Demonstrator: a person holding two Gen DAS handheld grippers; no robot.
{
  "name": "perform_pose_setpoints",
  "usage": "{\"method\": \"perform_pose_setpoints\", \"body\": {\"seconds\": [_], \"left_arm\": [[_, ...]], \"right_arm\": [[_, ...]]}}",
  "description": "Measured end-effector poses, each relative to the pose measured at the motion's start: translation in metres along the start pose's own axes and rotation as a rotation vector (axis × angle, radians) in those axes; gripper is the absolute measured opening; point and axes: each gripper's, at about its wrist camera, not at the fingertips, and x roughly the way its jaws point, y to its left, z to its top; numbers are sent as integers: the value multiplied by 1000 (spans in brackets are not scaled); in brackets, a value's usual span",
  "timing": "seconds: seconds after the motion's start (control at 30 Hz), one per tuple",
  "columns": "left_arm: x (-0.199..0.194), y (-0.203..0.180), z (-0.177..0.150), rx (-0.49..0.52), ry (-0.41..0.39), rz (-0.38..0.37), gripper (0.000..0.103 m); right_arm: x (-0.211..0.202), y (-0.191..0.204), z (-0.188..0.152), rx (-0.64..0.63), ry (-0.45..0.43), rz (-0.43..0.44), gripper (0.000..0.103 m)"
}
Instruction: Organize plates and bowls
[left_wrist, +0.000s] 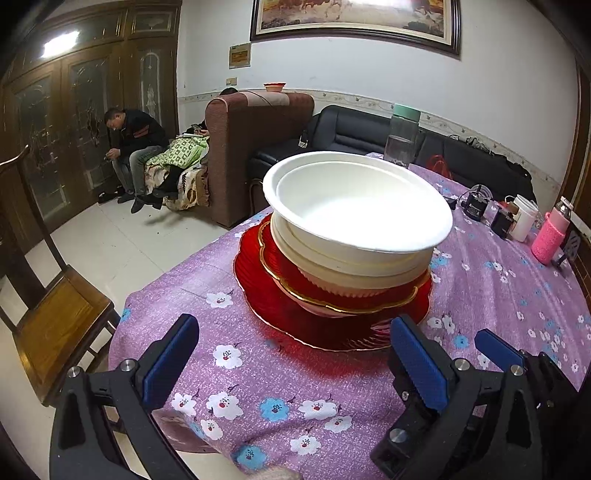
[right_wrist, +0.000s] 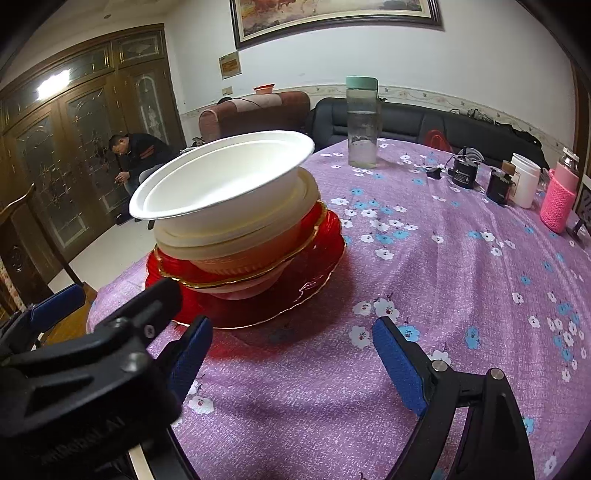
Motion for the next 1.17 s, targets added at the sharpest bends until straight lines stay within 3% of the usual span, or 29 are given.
{"method": "perform_pose_setpoints", "body": {"seconds": [1.17], "left_arm": [[5,2,2,-8,39,24,103]], "right_arm": [[4,-3,-1,6,22,21,92]]}}
